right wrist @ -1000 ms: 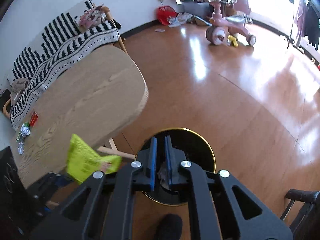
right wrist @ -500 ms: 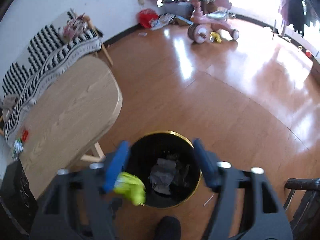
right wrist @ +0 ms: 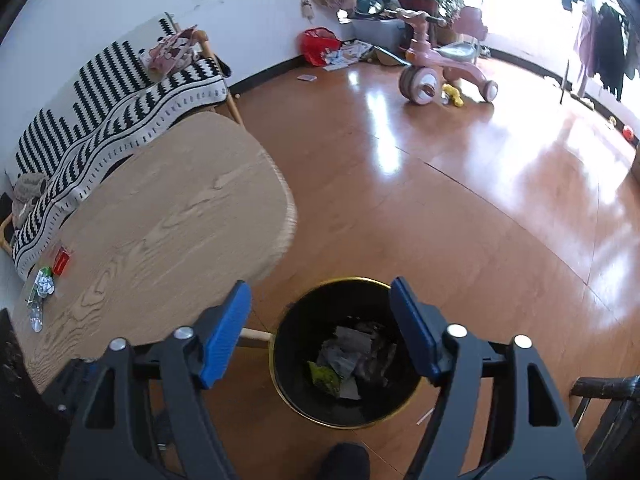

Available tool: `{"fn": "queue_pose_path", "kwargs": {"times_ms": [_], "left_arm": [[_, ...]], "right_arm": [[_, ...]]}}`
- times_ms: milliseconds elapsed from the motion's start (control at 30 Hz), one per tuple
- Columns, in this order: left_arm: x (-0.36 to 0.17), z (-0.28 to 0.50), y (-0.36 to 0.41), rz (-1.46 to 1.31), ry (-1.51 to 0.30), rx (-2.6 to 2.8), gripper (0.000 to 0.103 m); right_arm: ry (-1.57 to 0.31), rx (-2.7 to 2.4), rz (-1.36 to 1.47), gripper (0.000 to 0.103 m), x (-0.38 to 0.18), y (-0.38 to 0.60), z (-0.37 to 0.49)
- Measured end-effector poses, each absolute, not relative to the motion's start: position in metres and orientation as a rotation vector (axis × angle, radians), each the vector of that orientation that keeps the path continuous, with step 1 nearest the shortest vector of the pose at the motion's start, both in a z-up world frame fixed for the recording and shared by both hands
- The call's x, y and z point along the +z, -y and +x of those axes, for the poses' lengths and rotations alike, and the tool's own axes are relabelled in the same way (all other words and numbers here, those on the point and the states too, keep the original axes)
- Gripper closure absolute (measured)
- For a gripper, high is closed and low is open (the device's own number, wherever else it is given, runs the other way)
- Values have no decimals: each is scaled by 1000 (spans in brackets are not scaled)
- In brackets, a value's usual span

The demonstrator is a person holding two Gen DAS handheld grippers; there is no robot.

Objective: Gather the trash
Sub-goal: 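Carry both items to the black bin and open both tools to drop them, then grasp the white medicine box with the left tool while the right tool grasps crumpled foil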

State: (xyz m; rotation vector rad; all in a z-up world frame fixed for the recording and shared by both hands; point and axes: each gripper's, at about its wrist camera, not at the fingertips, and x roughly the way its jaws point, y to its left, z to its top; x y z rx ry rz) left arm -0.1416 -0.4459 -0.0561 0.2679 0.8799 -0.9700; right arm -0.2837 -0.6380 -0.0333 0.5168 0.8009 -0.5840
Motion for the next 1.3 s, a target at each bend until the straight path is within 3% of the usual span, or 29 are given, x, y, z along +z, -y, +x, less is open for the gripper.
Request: {"fn": "queue_pose_path", "kwargs": {"times_ms": [333,733,1300], "left_arm": [[-24,-51,290,300,-790,-683,10],[-18,66,105,126,-796,-352,10],[-54,181,86,109,-875,-365,10]], "right_arm": [[-828,-402,374,26,-19,538,-174],[-853,-93,319,26,-20,393,-47],[-904,94,180,27,-60,266,67]]}}
